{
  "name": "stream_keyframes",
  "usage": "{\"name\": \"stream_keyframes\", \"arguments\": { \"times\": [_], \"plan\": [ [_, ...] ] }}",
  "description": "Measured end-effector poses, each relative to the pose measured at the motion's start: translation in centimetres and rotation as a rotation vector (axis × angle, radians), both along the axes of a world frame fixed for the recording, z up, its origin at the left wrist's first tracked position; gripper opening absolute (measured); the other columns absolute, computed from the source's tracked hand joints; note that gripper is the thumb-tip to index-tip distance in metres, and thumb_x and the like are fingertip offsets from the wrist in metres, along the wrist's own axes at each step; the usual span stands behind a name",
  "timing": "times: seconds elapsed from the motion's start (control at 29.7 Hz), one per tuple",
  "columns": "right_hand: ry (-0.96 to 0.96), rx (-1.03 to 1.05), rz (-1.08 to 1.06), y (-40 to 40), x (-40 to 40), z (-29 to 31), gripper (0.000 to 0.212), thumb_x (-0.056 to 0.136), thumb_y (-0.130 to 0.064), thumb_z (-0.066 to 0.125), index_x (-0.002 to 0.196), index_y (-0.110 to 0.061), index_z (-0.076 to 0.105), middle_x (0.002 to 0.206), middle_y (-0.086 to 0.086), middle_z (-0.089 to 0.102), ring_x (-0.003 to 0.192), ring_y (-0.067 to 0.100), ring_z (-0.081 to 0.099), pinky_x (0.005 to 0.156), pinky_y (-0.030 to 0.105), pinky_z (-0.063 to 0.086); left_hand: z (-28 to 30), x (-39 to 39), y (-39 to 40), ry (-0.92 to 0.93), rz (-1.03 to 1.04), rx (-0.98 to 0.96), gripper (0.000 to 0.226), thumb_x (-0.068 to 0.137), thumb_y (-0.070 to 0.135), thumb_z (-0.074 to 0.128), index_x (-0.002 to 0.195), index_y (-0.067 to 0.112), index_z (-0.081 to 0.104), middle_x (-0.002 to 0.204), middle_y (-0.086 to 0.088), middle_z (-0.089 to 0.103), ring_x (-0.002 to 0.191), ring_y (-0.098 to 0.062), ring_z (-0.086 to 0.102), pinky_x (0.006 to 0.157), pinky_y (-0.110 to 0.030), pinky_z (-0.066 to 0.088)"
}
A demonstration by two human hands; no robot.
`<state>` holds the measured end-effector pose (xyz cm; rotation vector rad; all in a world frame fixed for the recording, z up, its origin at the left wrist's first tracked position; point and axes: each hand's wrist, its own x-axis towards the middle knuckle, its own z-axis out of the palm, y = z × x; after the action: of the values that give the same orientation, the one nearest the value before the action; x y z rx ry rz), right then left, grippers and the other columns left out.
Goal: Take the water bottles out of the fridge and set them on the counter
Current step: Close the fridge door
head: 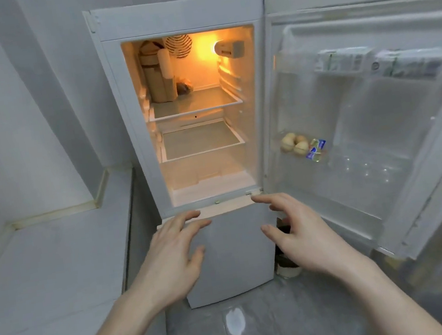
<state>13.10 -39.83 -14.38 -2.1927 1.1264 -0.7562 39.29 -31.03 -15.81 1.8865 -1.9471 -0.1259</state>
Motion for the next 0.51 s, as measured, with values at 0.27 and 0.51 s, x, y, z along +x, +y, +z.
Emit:
{"name": "stream_keyframes", "arguments": {
  "times": [0.27,0.51],
  "plan": [
    [-0.049,-0.038,-0.142,-4.3,-4.7,1.0,0.048,0.098,-0.022,0.065,0.140,-0.043,0.055,0.136,-0.034,0.051,0.127,-0.010,0.048,0.111,0.027,0.044,0.3,-3.2,-7.4,0.027,-0.145,-0.041,0.048,0.097,0.026,0.060,0.143,0.038,0.050,0.155,0.018,0.036,0.144,-0.010,0.034,0.118,-0.035,0.029],
    [-0.167,-0.118,-0.152,-9.5,-9.3,2.2,0.048,0.095,-0.014,0.069,0.133,-0.042,0.060,0.134,-0.028,0.054,0.125,0.000,0.053,0.100,0.028,0.050,0.6,-7.6,-13.5,0.023,-0.161,-0.068,0.048,0.098,0.027,0.059,0.144,0.039,0.049,0.156,0.019,0.035,0.144,-0.008,0.032,0.117,-0.030,0.027]
  ]
}}
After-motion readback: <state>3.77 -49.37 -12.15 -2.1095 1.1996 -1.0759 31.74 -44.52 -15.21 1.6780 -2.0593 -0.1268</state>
